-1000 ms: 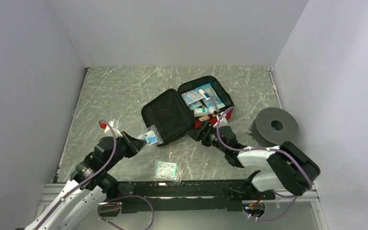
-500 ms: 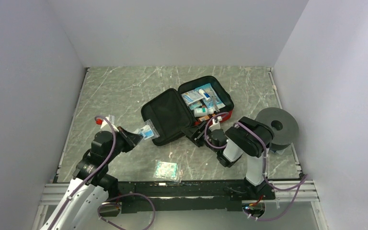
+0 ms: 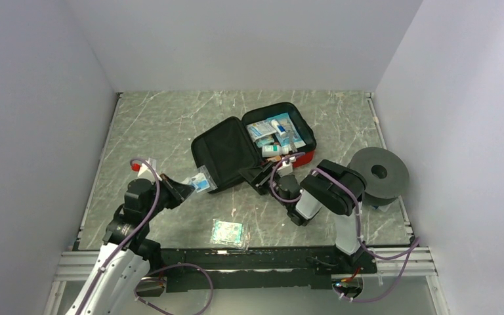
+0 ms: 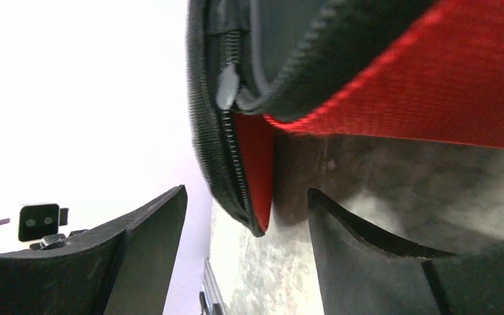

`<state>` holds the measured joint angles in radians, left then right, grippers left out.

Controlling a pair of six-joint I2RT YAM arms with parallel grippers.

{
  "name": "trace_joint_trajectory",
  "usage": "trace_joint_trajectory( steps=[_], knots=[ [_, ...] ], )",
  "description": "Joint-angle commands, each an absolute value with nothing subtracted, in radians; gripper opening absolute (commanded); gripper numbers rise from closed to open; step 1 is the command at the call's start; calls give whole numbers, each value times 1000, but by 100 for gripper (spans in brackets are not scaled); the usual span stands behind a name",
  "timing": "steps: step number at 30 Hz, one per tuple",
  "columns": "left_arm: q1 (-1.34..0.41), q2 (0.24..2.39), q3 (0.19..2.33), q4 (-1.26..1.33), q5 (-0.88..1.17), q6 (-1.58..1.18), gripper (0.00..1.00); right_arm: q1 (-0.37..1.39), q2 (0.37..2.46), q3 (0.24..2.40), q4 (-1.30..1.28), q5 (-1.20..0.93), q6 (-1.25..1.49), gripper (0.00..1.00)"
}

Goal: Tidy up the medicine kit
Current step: Adjust the medicine box at the center of the board.

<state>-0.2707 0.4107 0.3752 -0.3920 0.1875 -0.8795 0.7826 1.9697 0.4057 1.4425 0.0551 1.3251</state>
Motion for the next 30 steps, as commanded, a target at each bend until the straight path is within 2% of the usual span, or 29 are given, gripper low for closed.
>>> trace_joint_trajectory(
  steps=[1, 8, 14, 19, 23, 27, 30],
  knots=[
    [-244, 413, 388, -339, 235, -843, 0, 804, 1977, 474, 1713, 86, 1300, 70],
    [-208, 421, 404, -349, 263, -819, 0, 824, 1939, 503, 1713, 107, 1268, 69],
    [-175, 419, 389, -340, 300, -813, 0, 853, 2000, 551, 1713, 133, 1279, 66],
    [-150, 399, 389, -368, 321, -793, 0, 861, 2023, 567, 1712, 147, 1283, 45],
    [-133, 390, 391, -377, 339, -785, 0, 861, 2022, 555, 1713, 160, 1284, 21],
    [-123, 390, 388, -376, 363, -786, 0, 860, 2010, 531, 1713, 160, 1284, 1],
    [-119, 386, 393, -383, 376, -784, 0, 860, 1987, 499, 1713, 146, 1279, 0]
  ],
)
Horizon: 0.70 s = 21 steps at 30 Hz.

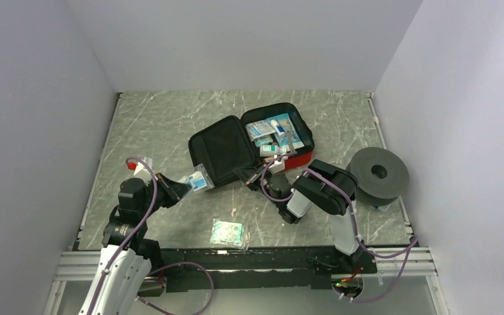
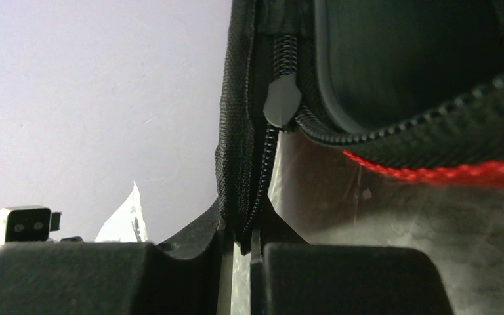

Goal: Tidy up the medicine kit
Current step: Adjust the medicine box at the center of the board.

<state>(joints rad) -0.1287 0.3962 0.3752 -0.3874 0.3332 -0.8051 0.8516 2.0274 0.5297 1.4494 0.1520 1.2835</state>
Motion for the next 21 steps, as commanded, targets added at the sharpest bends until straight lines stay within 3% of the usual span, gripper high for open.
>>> trace_joint_trajectory(
  steps=[1, 21],
  knots=[
    [-119, 384, 397, -387, 382, -784, 0, 861, 1976, 487, 1712, 139, 1275, 0],
    [-114, 253, 388, -496, 484, -866, 0, 706, 1718, 228, 1711, -287, 1391, 0]
  ],
)
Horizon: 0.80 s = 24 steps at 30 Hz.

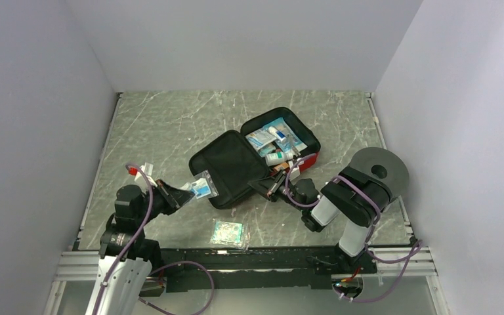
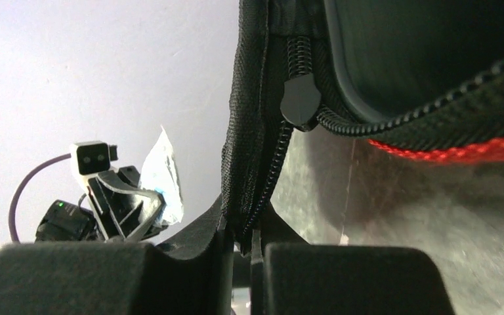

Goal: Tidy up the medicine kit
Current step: Adjust the medicine box at the center of the board.

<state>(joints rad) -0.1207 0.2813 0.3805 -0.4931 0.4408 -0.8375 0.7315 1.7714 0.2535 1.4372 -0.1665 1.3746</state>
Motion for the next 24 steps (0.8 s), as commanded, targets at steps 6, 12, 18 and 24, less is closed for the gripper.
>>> trace_joint_trajectory(
  steps=[6, 12, 18, 24],
  knots=[
    [-113, 238, 397, -517, 495, -863, 0, 656, 1681, 141, 1699, -375, 1346, 0],
    [-113, 244, 403, -524, 508, -847, 0, 498, 1635, 97, 1642, -574, 1331, 0],
    [-113, 253, 395, -502, 521, -847, 0, 336, 1620, 220, 1419, -849, 1245, 0],
    [-113, 269, 393, -489, 530, -837, 0, 207, 1656, 347, 1221, -994, 1132, 0]
  ],
)
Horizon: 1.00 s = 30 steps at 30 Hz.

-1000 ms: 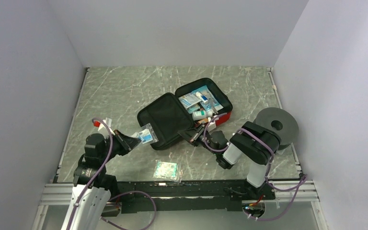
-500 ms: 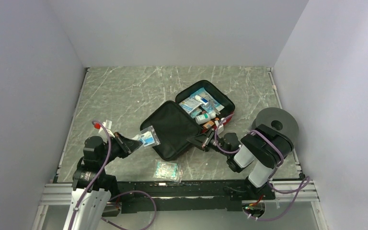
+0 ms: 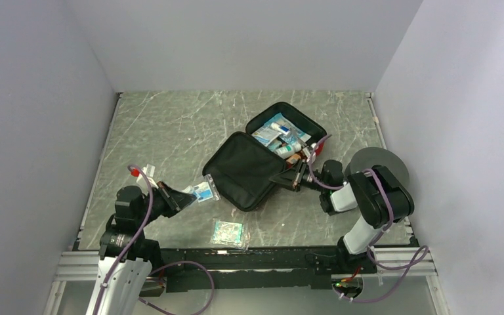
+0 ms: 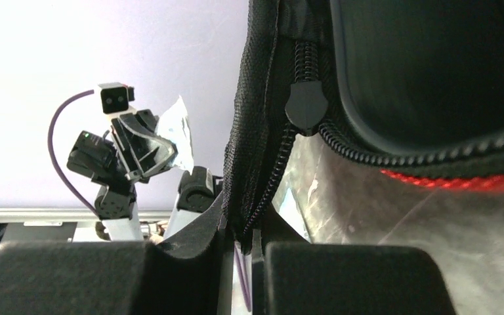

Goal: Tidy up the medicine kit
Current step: Adjust the medicine box at the center of the board.

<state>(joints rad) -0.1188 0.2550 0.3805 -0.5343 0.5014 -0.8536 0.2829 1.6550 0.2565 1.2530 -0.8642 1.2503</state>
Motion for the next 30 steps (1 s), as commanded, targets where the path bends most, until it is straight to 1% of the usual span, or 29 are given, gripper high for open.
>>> trace_joint_trajectory(
  steps=[1, 5, 7, 11, 19, 23, 27, 28, 30],
  knots=[
    [-113, 272, 398, -490, 529, -833, 0, 188, 1661, 361, 1196, -1007, 1111, 0],
    [-113, 288, 417, -501, 527, -810, 0, 168, 1687, 439, 1068, -1065, 1009, 0],
    [-113, 294, 425, -502, 528, -802, 0, 183, 1708, 477, 1074, -1095, 1005, 0],
    [-112, 303, 432, -495, 537, -797, 0, 253, 1758, 530, 1099, -1142, 1012, 0],
    [-112, 286, 452, -540, 529, -769, 0, 380, 1806, 633, 978, -1151, 919, 0],
    [-112, 279, 462, -563, 525, -762, 0, 373, 1812, 638, 961, -1136, 910, 0],
    [-112, 278, 456, -560, 528, -765, 0, 363, 1809, 603, 1008, -1102, 944, 0],
    [-112, 279, 452, -556, 532, -768, 0, 364, 1811, 586, 1035, -1090, 961, 2],
    [-112, 281, 446, -545, 535, -774, 0, 366, 1820, 544, 1118, -1060, 1017, 13]
  ],
)
